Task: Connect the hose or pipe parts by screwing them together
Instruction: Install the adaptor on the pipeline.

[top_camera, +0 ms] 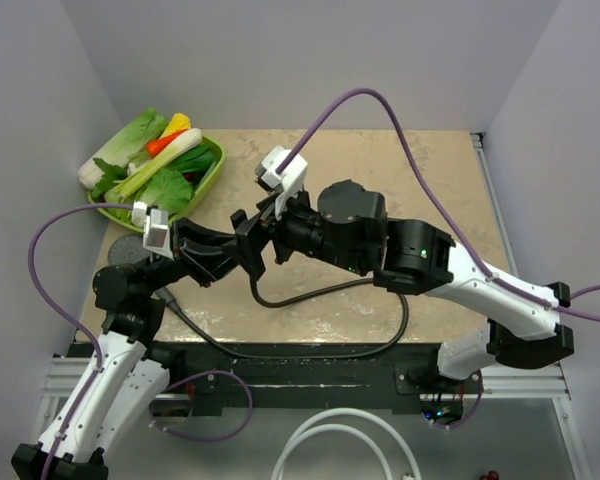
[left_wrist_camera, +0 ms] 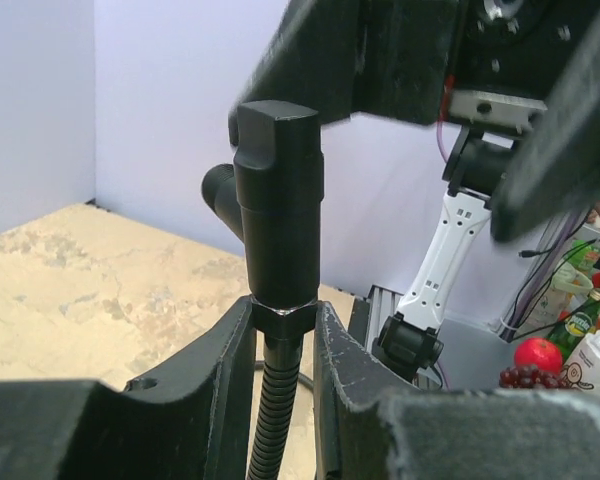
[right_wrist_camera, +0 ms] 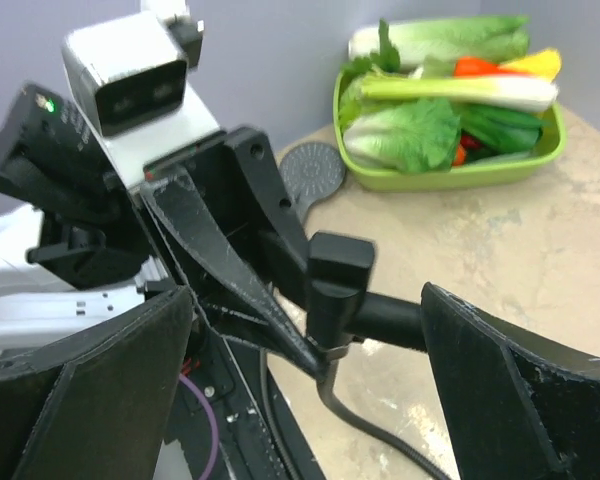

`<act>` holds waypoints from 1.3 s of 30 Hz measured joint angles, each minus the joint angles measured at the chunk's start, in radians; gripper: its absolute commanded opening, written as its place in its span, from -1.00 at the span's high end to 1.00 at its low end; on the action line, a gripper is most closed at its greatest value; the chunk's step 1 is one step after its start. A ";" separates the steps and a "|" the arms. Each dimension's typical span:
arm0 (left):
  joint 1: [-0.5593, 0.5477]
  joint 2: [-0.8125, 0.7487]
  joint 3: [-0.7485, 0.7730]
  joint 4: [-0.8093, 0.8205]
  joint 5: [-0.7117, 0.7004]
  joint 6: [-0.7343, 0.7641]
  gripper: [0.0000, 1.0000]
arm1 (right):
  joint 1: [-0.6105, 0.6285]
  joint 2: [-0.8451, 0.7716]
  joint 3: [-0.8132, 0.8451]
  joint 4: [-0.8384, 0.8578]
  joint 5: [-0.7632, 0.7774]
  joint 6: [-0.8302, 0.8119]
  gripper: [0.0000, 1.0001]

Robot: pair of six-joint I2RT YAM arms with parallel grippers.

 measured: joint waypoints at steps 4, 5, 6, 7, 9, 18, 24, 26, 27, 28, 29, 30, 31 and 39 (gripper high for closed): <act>0.001 -0.007 0.000 0.047 0.013 -0.019 1.00 | 0.000 0.003 0.112 -0.037 -0.015 -0.035 -0.97; 0.001 -0.008 0.000 0.058 0.019 -0.025 1.00 | 0.000 0.003 0.154 -0.048 -0.020 -0.053 -0.94; 0.001 -0.008 0.000 0.064 0.021 -0.027 1.00 | 0.000 0.001 0.182 -0.048 -0.020 -0.069 -0.73; 0.001 -0.008 0.000 0.071 0.026 -0.032 1.00 | -0.001 -0.002 0.206 -0.049 -0.019 -0.084 -0.56; 0.001 -0.008 0.000 0.087 0.038 -0.046 1.00 | -0.013 -0.006 0.235 -0.050 -0.031 -0.124 0.66; 0.001 -0.007 -0.006 0.212 0.106 -0.126 1.00 | -0.166 -0.010 0.167 -0.048 -0.082 -0.227 0.90; 0.001 -0.007 -0.006 0.252 0.127 -0.159 1.00 | -0.206 0.011 0.090 -0.047 -0.174 -0.291 0.97; 0.001 -0.007 -0.006 0.261 0.131 -0.166 1.00 | -0.209 0.020 0.085 -0.047 -0.206 -0.307 0.97; 0.001 -0.007 -0.006 0.264 0.132 -0.168 1.00 | -0.211 0.022 0.082 -0.048 -0.225 -0.314 0.97; 0.001 -0.007 -0.006 0.268 0.132 -0.173 1.00 | -0.211 0.022 0.079 -0.048 -0.249 -0.319 0.97; 0.001 -0.007 -0.006 0.269 0.132 -0.175 1.00 | -0.211 0.022 0.078 -0.048 -0.270 -0.323 1.00; 0.001 -0.007 -0.006 0.269 0.132 -0.175 1.00 | -0.212 0.022 0.077 -0.048 -0.291 -0.326 1.00; 0.001 -0.007 -0.006 0.269 0.132 -0.175 1.00 | -0.212 0.022 0.077 -0.048 -0.311 -0.330 1.00; 0.001 -0.003 -0.006 0.269 0.131 -0.175 1.00 | -0.212 0.021 0.053 -0.066 -0.445 -0.342 1.00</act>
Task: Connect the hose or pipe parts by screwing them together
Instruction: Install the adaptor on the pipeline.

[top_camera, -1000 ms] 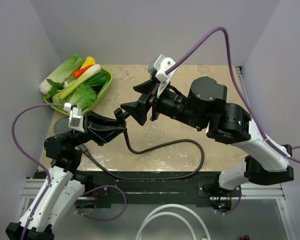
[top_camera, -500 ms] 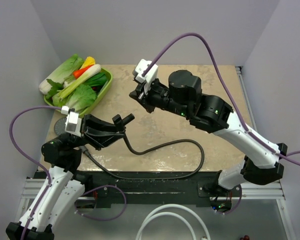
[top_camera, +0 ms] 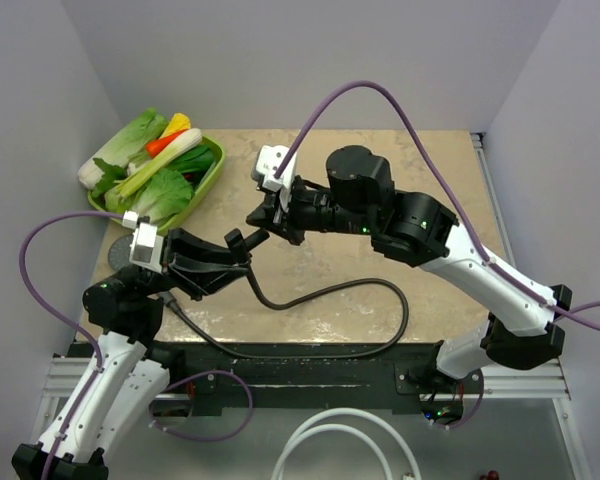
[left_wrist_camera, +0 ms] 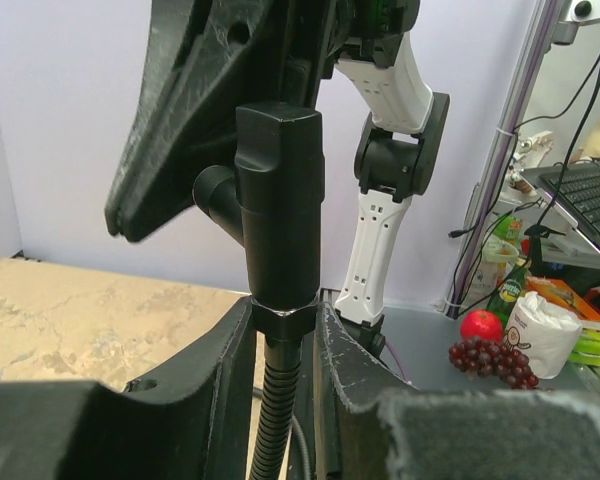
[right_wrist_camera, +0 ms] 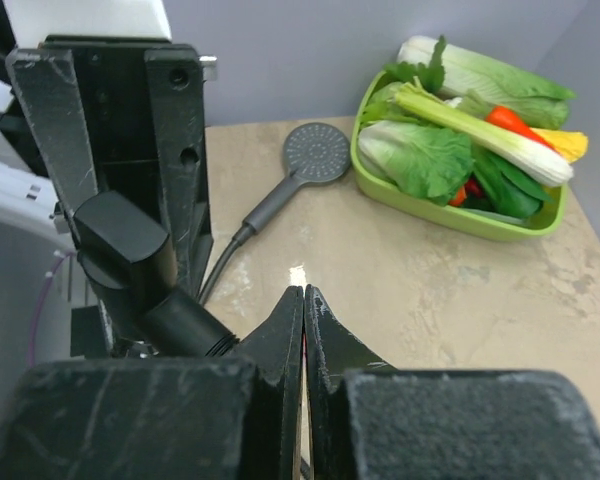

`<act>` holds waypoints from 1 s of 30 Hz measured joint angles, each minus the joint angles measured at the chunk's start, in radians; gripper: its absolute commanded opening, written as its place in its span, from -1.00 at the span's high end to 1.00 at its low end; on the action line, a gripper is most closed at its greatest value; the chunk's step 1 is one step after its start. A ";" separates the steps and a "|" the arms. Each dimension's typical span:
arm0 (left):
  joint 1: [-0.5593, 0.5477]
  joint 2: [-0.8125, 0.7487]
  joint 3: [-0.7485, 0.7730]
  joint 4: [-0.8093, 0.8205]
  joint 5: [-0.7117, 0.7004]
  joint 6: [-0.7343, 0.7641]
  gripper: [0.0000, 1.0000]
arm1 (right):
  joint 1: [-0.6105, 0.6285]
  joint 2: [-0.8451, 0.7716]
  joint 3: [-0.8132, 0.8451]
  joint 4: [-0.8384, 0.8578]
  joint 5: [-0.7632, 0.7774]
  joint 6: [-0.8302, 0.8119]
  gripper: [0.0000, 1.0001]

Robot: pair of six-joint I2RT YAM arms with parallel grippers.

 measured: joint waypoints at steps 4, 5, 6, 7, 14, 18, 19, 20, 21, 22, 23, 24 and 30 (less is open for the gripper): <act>0.000 0.000 0.000 0.000 0.001 0.000 1.00 | 0.000 -0.001 -0.019 -0.021 -0.043 -0.004 1.00; 0.000 0.000 0.000 -0.001 0.002 0.000 1.00 | 0.000 -0.001 -0.022 -0.023 -0.048 -0.005 1.00; 0.000 0.000 0.000 -0.002 0.003 0.000 1.00 | 0.000 -0.002 -0.026 -0.023 -0.052 -0.005 1.00; 0.000 0.000 0.000 -0.004 0.005 0.000 1.00 | -0.001 -0.006 -0.032 -0.021 -0.056 -0.005 1.00; 0.000 0.001 0.000 -0.015 -0.003 0.005 1.00 | -0.005 -0.060 -0.073 -0.022 -0.100 0.004 1.00; 0.000 0.001 0.000 -0.021 -0.014 0.012 1.00 | -0.005 -0.085 -0.095 -0.020 -0.115 0.019 1.00; 0.000 0.001 0.000 -0.024 -0.016 0.014 1.00 | -0.005 -0.093 -0.106 -0.019 -0.121 0.024 1.00; 0.000 0.001 0.000 -0.028 -0.018 0.018 1.00 | -0.005 -0.099 -0.115 -0.020 -0.126 0.029 1.00; 0.001 0.001 0.000 -0.031 -0.020 0.021 1.00 | -0.005 -0.104 -0.123 -0.020 -0.128 0.033 1.00; 0.002 0.001 0.000 -0.034 -0.023 0.024 1.00 | -0.005 -0.107 -0.129 -0.020 -0.129 0.038 1.00; 0.002 0.001 0.000 -0.037 -0.025 0.026 1.00 | -0.005 -0.108 -0.132 -0.020 -0.131 0.042 1.00; 0.002 0.001 0.000 -0.040 -0.028 0.027 1.00 | -0.005 -0.108 -0.134 -0.020 -0.134 0.044 1.00; 0.002 0.000 0.000 -0.075 -0.039 0.051 1.00 | -0.005 -0.110 -0.142 -0.022 -0.156 0.063 1.00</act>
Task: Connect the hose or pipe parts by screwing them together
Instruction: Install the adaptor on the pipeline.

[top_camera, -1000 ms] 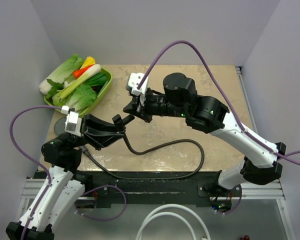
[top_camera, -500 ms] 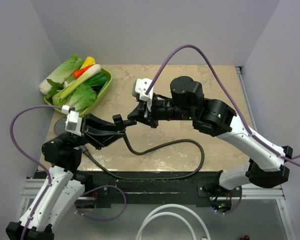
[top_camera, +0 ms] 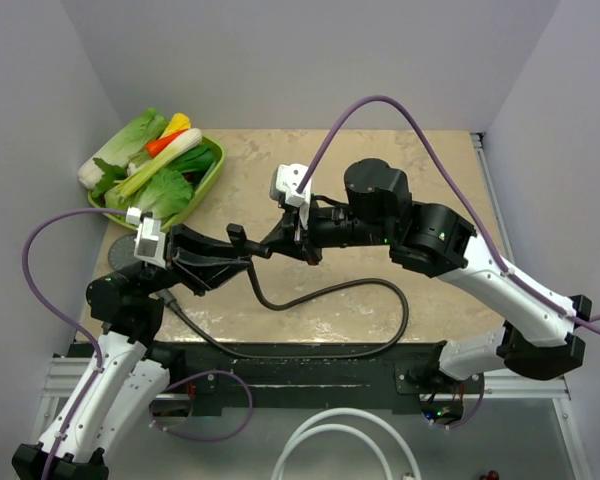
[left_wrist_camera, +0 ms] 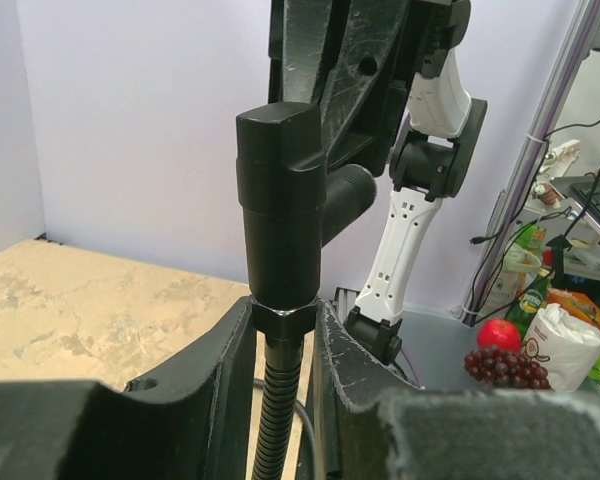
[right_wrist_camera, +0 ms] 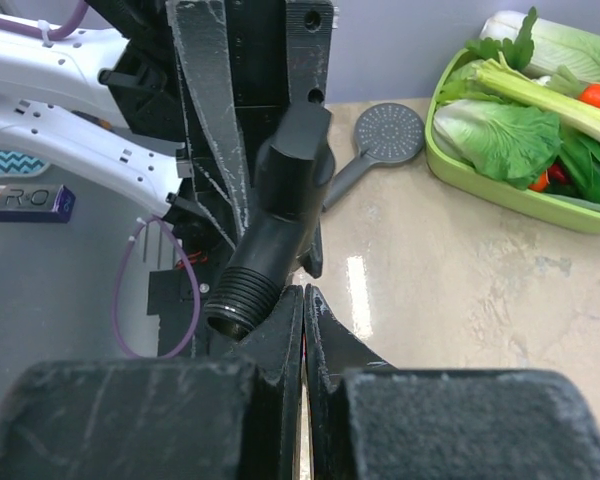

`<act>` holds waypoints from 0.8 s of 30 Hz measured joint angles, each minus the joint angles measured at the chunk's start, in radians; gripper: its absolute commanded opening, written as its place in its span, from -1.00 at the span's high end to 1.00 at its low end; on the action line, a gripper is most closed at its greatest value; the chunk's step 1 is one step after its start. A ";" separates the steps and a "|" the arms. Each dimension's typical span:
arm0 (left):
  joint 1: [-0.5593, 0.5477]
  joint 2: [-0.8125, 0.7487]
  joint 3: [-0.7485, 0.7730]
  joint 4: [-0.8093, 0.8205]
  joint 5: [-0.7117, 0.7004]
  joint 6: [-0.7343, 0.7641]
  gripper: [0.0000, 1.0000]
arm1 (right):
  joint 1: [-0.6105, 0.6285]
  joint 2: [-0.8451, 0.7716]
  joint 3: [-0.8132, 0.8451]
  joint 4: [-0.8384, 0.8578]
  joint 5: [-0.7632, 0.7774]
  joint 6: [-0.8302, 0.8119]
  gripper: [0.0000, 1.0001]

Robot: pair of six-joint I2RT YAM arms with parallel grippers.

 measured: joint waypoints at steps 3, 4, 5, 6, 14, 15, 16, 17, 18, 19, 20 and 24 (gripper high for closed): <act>0.000 0.000 0.000 -0.026 -0.004 0.022 1.00 | 0.001 -0.003 0.000 0.000 -0.015 0.005 1.00; 0.000 0.000 0.000 -0.035 -0.005 0.027 1.00 | 0.002 -0.003 0.001 0.000 -0.020 0.007 1.00; 0.000 0.000 0.000 -0.041 -0.007 0.030 1.00 | 0.005 -0.002 0.003 -0.002 -0.023 0.008 1.00; 0.000 0.000 0.000 -0.047 -0.008 0.032 1.00 | 0.009 0.000 0.008 -0.007 -0.026 0.009 1.00; 0.001 0.000 0.000 -0.062 -0.018 0.052 1.00 | 0.050 0.045 0.073 -0.027 -0.065 0.010 1.00; 0.001 0.000 0.000 -0.062 -0.019 0.055 1.00 | 0.056 0.051 0.076 -0.030 -0.069 0.011 1.00; 0.001 0.000 0.000 -0.063 -0.021 0.055 1.00 | 0.060 0.057 0.078 -0.032 -0.072 0.011 1.00; 0.001 0.000 0.000 -0.063 -0.022 0.055 1.00 | 0.063 0.061 0.079 -0.035 -0.074 0.011 1.00; 0.001 0.000 0.000 -0.064 -0.023 0.055 1.00 | 0.066 0.065 0.079 -0.037 -0.075 0.011 1.00; 0.001 0.000 0.000 -0.064 -0.023 0.055 1.00 | 0.067 0.068 0.079 -0.036 -0.076 0.011 1.00; 0.001 0.000 0.000 -0.065 -0.023 0.055 1.00 | 0.069 0.071 0.080 -0.036 -0.076 0.011 1.00; 0.001 0.000 0.000 -0.069 -0.023 0.056 1.00 | 0.079 0.077 0.081 -0.029 -0.074 0.013 1.00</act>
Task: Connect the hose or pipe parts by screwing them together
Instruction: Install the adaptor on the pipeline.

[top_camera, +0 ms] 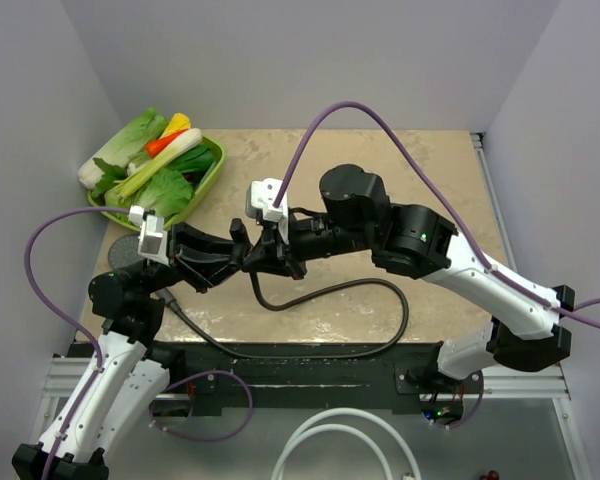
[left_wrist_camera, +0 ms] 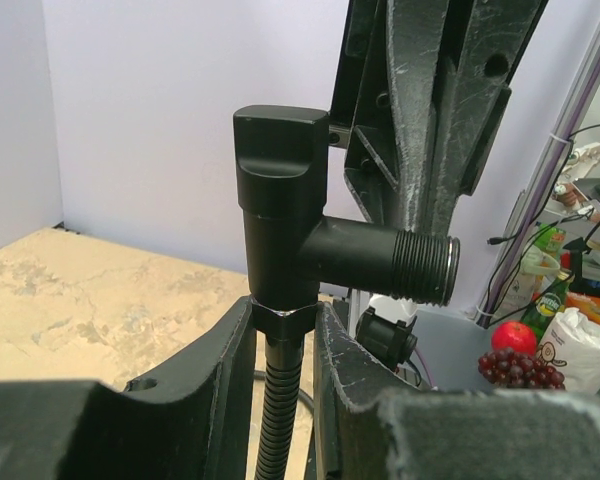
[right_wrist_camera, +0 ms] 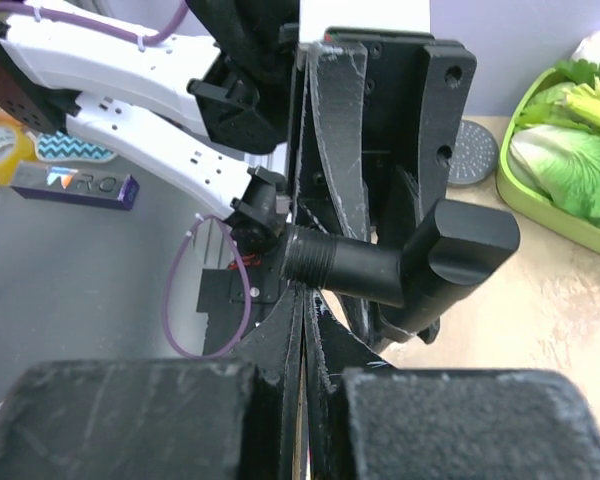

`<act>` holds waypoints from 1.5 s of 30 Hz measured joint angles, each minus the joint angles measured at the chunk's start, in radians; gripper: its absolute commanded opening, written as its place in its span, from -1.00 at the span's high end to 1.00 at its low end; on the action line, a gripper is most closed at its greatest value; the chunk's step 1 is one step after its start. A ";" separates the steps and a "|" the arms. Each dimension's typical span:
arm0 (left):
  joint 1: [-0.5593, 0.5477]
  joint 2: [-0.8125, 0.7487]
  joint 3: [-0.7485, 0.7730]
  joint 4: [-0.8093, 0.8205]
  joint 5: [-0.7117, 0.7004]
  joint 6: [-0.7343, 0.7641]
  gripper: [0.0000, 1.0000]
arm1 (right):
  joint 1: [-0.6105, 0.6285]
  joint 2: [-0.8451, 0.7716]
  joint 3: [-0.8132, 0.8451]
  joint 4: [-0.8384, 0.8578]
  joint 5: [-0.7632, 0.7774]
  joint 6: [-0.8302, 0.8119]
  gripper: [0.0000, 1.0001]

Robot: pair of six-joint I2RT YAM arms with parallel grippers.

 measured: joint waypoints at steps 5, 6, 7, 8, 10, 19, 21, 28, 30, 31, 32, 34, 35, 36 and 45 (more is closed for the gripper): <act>0.000 0.000 0.000 -0.001 -0.002 0.001 1.00 | 0.022 0.000 0.000 0.061 0.019 0.023 1.00; 0.000 0.000 0.000 -0.002 -0.002 0.002 1.00 | 0.028 0.000 0.000 0.076 0.031 0.027 1.00; 0.000 0.000 0.000 -0.003 -0.002 0.002 1.00 | 0.033 0.000 0.000 0.084 0.038 0.031 0.99; 0.000 0.000 0.000 -0.003 -0.003 0.002 1.00 | 0.040 0.000 0.000 0.095 0.054 0.035 0.98; 0.000 0.000 0.000 -0.007 -0.003 0.002 1.00 | 0.053 0.000 0.000 0.115 0.077 0.041 0.97; 0.000 0.005 0.000 -0.015 -0.002 0.002 1.00 | 0.085 0.003 0.011 0.126 0.251 0.035 0.00; 0.000 0.005 0.000 -0.016 -0.002 0.002 1.00 | 0.085 -0.018 0.003 0.148 0.285 0.021 -0.19; 0.003 0.010 0.000 -0.015 0.012 -0.002 1.00 | 0.085 -0.037 0.114 0.166 0.382 -0.064 -0.97; 0.003 0.010 0.000 -0.013 0.018 -0.003 1.00 | 0.084 -0.037 0.118 0.170 0.397 -0.084 -0.97; 0.003 0.010 0.000 -0.010 0.021 -0.006 1.00 | 0.084 -0.035 0.117 0.169 0.399 -0.093 -0.97; 0.003 0.010 0.000 -0.009 0.024 -0.008 1.00 | 0.083 -0.032 0.112 0.172 0.399 -0.101 -0.97; 0.003 0.010 0.000 0.001 0.029 -0.013 1.00 | 0.066 -0.029 0.095 0.169 0.382 -0.110 -0.97; 0.003 0.010 0.000 0.009 0.032 -0.016 1.00 | 0.050 -0.024 0.090 0.166 0.358 -0.113 -0.97; 0.003 0.010 0.000 0.017 0.035 -0.022 1.00 | 0.034 -0.019 0.088 0.164 0.335 -0.113 -0.97; 0.005 0.009 0.000 0.088 0.061 -0.073 1.00 | -0.112 0.012 0.060 0.159 0.067 -0.099 -0.79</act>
